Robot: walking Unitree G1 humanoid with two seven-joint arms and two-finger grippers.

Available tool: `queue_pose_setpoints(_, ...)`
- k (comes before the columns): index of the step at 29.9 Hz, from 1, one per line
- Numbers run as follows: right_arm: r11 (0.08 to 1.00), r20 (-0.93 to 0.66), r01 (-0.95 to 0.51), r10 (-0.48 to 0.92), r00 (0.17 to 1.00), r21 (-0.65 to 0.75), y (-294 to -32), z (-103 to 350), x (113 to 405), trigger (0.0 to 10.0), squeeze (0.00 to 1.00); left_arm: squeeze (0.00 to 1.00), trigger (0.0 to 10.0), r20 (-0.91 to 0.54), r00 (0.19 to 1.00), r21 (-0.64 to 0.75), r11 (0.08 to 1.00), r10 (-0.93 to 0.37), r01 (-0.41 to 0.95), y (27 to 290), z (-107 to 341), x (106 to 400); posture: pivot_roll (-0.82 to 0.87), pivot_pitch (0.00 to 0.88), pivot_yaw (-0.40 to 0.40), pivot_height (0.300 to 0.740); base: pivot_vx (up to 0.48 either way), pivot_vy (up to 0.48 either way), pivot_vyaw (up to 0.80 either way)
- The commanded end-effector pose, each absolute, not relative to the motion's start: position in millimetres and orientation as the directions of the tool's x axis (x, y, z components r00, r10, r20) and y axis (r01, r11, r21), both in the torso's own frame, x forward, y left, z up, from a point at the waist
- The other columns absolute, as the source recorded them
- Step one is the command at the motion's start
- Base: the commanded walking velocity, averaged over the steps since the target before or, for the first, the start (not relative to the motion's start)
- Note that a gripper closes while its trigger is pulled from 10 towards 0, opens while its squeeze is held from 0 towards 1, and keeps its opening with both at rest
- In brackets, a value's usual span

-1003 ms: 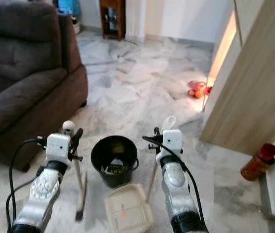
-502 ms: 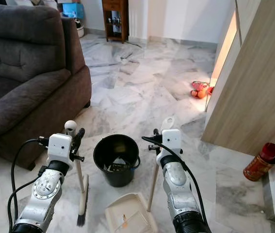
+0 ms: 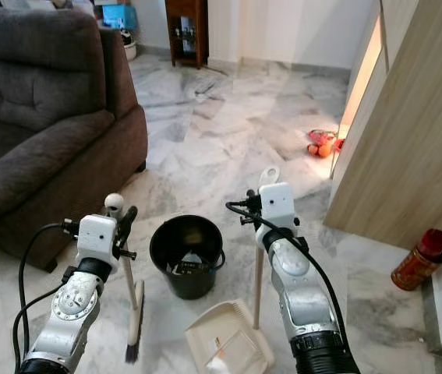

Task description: Sweep floor

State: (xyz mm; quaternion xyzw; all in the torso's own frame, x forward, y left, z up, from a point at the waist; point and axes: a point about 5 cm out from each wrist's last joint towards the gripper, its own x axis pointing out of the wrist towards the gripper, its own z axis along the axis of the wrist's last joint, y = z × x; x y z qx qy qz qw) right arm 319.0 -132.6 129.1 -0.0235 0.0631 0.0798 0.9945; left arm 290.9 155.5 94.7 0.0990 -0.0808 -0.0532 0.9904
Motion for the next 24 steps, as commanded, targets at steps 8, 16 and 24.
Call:
queue_pose_setpoints(8,0.983,-0.032,-0.136,0.140,0.990,0.120,-131.3,177.4,328.5,10.0,0.00,0.00,10.0,0.188,0.974,0.210,0.974,-0.126,0.086,156.6,103.1,293.8,0.09,0.000,0.040,0.740,0.000,0.000,0.00)
queue_pose_setpoints(16,0.985,0.014,-0.107,0.106,0.994,0.137,-135.3,199.2,330.1,10.0,0.00,0.00,10.0,0.188,0.974,0.208,0.974,-0.126,0.085,156.3,103.2,293.6,0.09,0.000,0.039,0.740,0.000,0.000,0.00)
queue_pose_setpoints(24,0.986,0.056,-0.105,0.098,0.994,0.127,-139.1,218.6,330.9,10.0,0.00,0.00,10.0,0.189,0.973,0.216,0.972,-0.136,0.093,154.8,103.1,293.4,0.09,0.000,0.040,0.740,0.000,0.000,0.00)
